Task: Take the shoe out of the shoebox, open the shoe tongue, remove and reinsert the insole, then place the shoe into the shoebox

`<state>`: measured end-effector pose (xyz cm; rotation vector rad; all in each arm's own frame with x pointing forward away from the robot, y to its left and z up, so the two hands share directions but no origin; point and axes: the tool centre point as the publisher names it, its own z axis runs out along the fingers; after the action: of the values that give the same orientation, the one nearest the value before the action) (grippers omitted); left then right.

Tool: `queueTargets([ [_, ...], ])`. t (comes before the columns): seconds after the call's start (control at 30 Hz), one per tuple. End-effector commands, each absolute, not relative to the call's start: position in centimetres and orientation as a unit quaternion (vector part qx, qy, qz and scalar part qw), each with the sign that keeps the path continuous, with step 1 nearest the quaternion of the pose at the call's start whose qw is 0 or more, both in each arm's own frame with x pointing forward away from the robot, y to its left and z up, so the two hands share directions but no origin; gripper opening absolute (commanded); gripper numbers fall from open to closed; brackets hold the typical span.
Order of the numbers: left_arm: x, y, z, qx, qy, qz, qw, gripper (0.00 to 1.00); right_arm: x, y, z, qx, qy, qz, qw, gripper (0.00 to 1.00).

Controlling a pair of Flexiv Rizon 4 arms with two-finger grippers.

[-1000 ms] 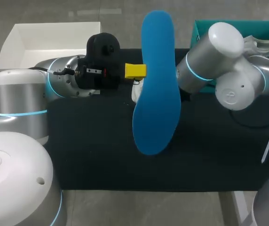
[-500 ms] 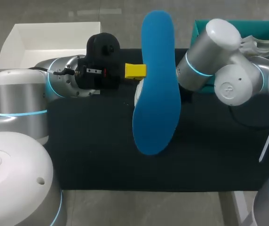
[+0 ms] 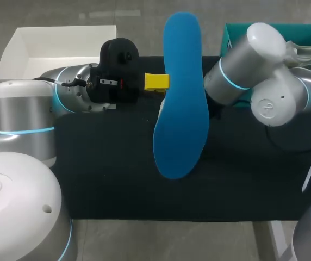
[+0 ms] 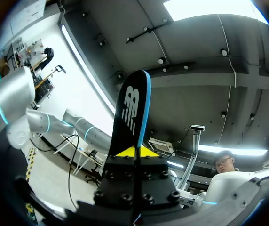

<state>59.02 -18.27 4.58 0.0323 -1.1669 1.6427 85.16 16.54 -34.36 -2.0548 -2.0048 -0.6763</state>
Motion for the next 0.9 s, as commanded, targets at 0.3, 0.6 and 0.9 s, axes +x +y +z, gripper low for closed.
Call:
queueTargets([
  [0.3, 59.0, -18.3, 4.6, 0.014, -0.489, 0.69, 0.534, 0.0, 82.0, 13.6, -31.4, -0.698, -0.652, -0.281, 0.091, 1.0],
  [0.6, 59.0, -18.3, 4.6, 0.014, -0.489, 0.69, 0.534, 0.0, 82.3, 13.1, -28.5, -0.689, -0.621, -0.334, 0.167, 1.0],
  [0.9, 59.0, -18.3, 4.6, 0.014, -0.489, 0.69, 0.534, 0.0, 80.5, 11.8, -19.4, -0.628, -0.574, -0.427, 0.308, 1.0],
])
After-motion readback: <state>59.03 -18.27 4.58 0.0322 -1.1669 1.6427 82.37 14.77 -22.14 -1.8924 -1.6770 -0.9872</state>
